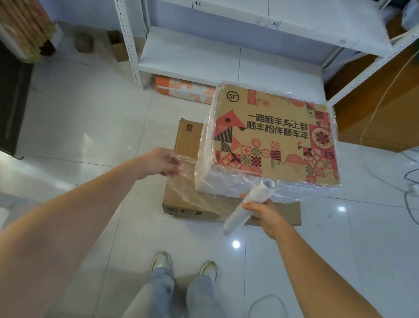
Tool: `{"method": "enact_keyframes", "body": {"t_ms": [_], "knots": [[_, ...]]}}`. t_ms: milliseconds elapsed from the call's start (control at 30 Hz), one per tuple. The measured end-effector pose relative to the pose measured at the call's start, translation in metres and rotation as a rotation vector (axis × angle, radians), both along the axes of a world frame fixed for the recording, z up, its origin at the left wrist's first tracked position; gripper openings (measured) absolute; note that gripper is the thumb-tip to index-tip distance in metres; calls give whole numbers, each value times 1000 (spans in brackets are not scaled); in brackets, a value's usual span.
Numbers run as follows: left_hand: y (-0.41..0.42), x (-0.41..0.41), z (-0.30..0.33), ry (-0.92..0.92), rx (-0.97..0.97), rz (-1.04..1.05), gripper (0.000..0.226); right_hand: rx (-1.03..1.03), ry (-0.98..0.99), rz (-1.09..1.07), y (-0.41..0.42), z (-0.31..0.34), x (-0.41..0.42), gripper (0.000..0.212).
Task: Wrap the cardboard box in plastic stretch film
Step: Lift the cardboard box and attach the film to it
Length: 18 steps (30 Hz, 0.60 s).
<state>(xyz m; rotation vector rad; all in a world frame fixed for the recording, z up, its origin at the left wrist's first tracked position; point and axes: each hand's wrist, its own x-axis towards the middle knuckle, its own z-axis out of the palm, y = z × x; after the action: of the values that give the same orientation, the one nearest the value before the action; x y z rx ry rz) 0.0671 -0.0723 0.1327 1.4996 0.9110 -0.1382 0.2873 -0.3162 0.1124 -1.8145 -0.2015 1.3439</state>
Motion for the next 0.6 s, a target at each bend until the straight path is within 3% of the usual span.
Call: {"method": "enact_keyframes", "body": {"t_ms": [100,367,467,600], "knots": [[-10,-1,-13,-1,-19,106,10,-39,42,-19,-5,-15,4,34],[-20,6,-34,22,165,349,12,-46,-188,-156,-5,-38,-5,42],[-16,8,-40,26,199,336,19,12,-235,-191,-3,-45,-4,42],[-7,10,-41,47,236,288,9,-98,-224,-237,2,-53,1,52]]}}
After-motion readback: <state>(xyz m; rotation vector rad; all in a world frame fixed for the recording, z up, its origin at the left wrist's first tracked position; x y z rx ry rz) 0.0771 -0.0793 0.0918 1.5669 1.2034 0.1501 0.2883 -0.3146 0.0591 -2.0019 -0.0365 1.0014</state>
